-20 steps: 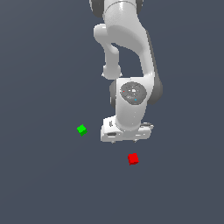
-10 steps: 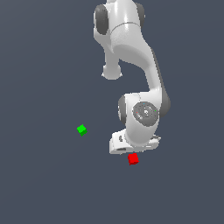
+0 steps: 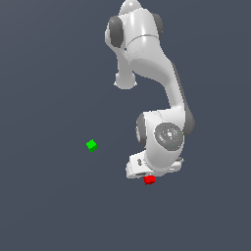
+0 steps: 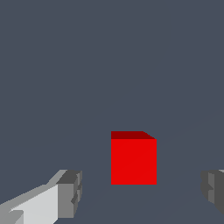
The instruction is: Stack the red cube on top of the green cube.
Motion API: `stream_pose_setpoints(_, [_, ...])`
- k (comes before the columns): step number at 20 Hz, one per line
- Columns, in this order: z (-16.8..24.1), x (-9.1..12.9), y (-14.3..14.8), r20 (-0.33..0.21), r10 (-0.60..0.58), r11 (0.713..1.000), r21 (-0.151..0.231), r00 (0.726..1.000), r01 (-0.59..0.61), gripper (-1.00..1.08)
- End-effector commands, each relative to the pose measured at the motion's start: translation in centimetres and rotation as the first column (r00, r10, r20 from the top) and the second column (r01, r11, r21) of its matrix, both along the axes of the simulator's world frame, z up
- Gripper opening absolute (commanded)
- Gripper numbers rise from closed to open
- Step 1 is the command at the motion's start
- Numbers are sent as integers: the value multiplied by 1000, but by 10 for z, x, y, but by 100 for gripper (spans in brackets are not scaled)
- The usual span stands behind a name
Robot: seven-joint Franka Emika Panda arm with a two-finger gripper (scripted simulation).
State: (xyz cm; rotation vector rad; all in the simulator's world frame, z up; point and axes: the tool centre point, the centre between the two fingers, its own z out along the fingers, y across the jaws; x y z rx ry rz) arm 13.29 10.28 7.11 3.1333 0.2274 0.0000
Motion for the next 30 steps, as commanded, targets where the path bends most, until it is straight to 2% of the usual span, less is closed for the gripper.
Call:
stream_pose_setpoints(1, [-1,2,1,0,1,1000,0,1000,-1,100])
stream_pose_setpoints(8, [-7,1,1,0,2,1000,0,1000,-2,100])
stream_pose_setpoints(17, [-49,1,1,0,2,1000,0,1000,-2,100])
stream_pose_setpoints(23, [-51,2,1,0,2,1000,0,1000,-2,100])
stream_pose_setpoints(24, [-51,2,1,0,2,1000,0,1000,-2,-100])
stream_pose_setpoints(30, [-51,2,1,0,2,1000,0,1000,-2,-100])
